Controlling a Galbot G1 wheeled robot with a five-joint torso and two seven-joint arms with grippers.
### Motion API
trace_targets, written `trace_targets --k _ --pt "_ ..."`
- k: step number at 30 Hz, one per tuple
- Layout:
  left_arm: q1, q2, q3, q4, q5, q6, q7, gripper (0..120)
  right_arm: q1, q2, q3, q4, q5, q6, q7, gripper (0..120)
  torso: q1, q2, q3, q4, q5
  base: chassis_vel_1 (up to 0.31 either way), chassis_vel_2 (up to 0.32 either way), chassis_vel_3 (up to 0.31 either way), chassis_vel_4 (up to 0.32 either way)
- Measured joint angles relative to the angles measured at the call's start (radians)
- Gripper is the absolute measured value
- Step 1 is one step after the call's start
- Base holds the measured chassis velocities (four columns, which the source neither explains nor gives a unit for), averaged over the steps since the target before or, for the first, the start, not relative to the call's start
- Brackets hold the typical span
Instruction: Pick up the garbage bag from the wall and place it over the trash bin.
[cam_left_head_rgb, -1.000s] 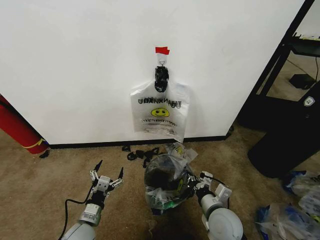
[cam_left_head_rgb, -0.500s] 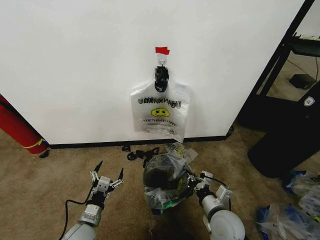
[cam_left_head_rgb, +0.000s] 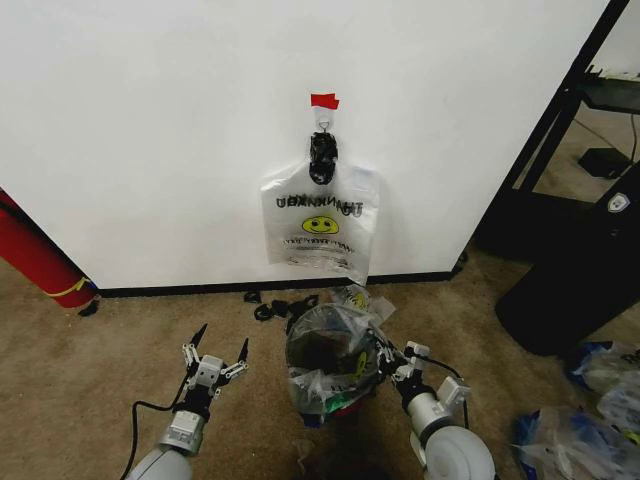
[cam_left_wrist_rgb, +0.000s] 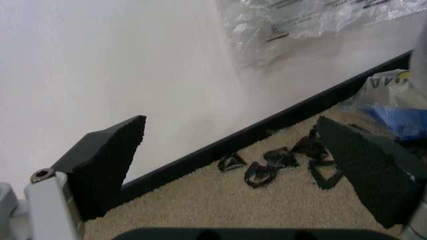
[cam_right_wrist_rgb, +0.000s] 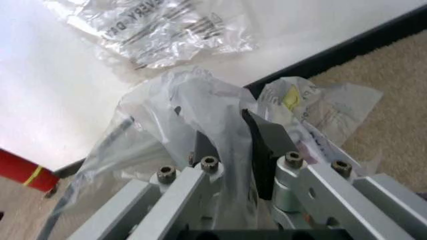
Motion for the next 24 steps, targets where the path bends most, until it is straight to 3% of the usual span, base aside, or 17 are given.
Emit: trace_targets --k 5,20,24 --pt "0.004 0.000 -0.001 0.000 0.002 -0.002 0.000 100 -0.018 -0.011 0.019 0.000 -0.026 -0.031 -0.048 0 0.000 0.000 0.000 0.0000 0.0000 0.000 0.000 0.000 0.000" --pt "0.006 -0.001 0.005 0.002 0.011 -0.006 0.000 100 -0.058 -0.023 0.073 0.052 0.074 -0.149 0.068 0 0.000 0.000 0.000 0.0001 0.0000 0.000 0.000 0.000 0.000" --pt "0.003 0.000 0.006 0.002 0.011 -0.006 0.001 100 -0.085 -0.028 0.106 0.083 0.072 -0.147 -0.084 0 0.000 0.000 0.000 0.0000 -0.0001 0.000 0.000 0.000 0.000"
